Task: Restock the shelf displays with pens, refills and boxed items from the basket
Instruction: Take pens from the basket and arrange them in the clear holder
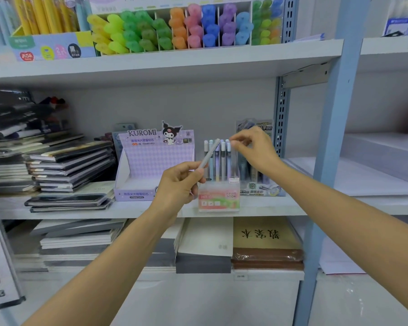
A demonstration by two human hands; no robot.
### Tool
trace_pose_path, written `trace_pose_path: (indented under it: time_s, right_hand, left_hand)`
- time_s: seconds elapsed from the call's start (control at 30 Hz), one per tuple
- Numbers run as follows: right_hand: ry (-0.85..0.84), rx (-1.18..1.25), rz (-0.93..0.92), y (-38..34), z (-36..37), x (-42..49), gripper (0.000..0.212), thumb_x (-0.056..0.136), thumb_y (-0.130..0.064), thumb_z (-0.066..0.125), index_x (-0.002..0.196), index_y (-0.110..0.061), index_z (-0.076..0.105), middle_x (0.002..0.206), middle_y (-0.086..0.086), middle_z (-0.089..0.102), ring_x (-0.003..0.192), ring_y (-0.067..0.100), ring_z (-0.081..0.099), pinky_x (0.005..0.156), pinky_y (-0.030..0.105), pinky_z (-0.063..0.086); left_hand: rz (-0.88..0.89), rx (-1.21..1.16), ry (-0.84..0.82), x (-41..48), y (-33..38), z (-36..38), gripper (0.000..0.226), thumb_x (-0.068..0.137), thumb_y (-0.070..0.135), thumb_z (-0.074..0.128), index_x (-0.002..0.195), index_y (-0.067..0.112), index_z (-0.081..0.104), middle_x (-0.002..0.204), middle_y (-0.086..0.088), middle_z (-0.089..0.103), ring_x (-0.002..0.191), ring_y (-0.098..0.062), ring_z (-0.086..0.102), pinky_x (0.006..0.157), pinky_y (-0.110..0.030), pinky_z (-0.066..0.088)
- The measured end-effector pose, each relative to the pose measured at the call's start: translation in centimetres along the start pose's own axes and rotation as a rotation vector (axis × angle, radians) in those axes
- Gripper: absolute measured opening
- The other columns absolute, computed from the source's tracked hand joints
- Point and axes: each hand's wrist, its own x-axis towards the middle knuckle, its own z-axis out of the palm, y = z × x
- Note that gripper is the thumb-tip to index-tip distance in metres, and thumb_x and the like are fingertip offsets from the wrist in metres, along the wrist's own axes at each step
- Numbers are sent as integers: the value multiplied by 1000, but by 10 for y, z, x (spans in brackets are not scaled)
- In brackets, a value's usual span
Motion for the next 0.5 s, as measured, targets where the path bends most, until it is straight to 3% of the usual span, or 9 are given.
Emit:
trace_pose_path:
  time_s: [0.07,0.13,0.23,0.37,0.5]
  right_hand:
    - [-14,191,-37,-10,-8,-5,23,94,-28,60,115,-18,66,103,-2,60,87,14,60,78,25,50]
    - [-161,473,-54,-20,-14,-12,24,94,-23,62,116,-16,66,100,2,67,79,16,66,67,22,53]
    - [-365,562,-79,-27,-17,-19,15,89,-8,67,103,-9,73,84,6,74,73,15,68,70,20,55]
    - [-295,718,18,-21,-20,-29,15,85,-2,68,99,-4,73,82,5,74,74,16,71,72,19,56]
    - [-310,903,127,-17,-20,-39,20,79,-3,70,98,-1,71,87,12,74,78,21,72,70,20,57]
  left_hand:
    - [-4,10,1,-1,2,0,14,94,12,62,102,11,73,69,-1,64,49,-9,44,40,-16,33]
    - [-8,13,-9,-2,4,0,13,92,10,63,101,9,74,69,-3,65,49,-10,44,40,-16,33]
    - [3,11,-15,-4,6,1,13,89,7,67,100,7,74,71,-7,69,49,-10,46,41,-17,35]
    - [-11,-64,23,-8,8,-1,30,80,9,76,109,11,69,81,-14,74,54,-12,58,51,-18,48]
    - [53,-270,179,-7,11,-3,18,85,5,70,102,2,71,85,-8,75,62,-10,64,54,-16,49]
